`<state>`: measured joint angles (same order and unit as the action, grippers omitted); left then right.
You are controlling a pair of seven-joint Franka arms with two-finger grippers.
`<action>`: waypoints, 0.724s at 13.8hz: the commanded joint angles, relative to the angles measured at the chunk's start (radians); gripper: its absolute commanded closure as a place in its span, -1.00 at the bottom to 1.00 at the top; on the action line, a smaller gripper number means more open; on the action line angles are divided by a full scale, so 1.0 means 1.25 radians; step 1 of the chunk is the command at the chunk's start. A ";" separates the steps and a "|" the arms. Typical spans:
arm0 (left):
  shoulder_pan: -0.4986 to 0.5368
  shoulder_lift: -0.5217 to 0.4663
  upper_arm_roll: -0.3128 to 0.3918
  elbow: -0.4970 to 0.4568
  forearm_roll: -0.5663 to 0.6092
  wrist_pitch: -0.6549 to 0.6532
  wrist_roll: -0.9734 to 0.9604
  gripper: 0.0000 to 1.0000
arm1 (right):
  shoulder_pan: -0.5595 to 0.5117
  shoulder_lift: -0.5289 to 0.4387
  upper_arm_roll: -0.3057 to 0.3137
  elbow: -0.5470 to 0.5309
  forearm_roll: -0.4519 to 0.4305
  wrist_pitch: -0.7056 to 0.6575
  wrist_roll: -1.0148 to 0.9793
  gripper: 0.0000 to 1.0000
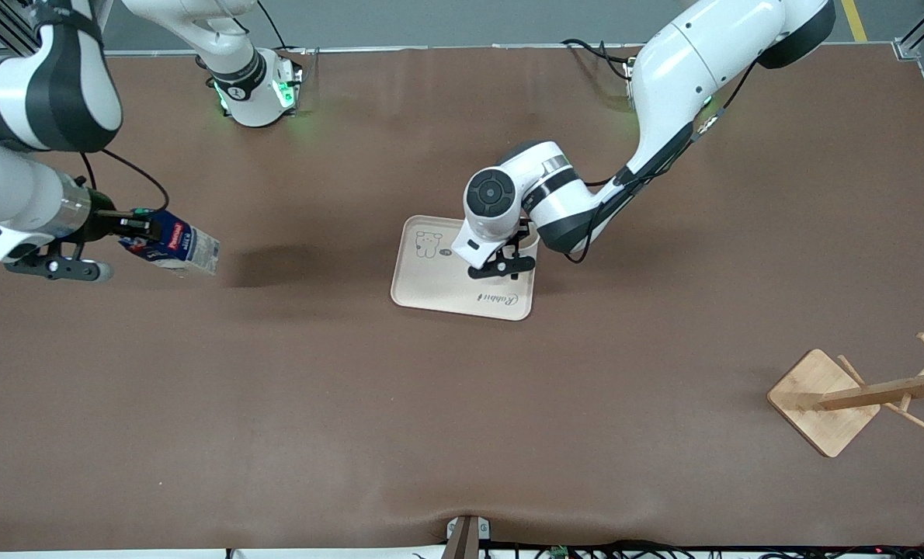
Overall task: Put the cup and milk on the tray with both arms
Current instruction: 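Lift the mug off the mug tree with the left gripper toward the tray, then lower the mug onto the tray and open the left gripper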
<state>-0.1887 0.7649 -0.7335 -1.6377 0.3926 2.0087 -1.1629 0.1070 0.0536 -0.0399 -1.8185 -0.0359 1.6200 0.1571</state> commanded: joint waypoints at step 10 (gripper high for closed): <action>-0.007 0.035 0.009 0.085 0.006 0.003 -0.028 -1.00 | 0.344 0.173 -0.006 0.192 0.164 0.005 0.502 1.00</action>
<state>-0.1904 0.8204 -0.7246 -1.5687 0.3927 2.0297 -1.1809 0.4997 0.2331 -0.0348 -1.6155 0.1317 1.6077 0.7324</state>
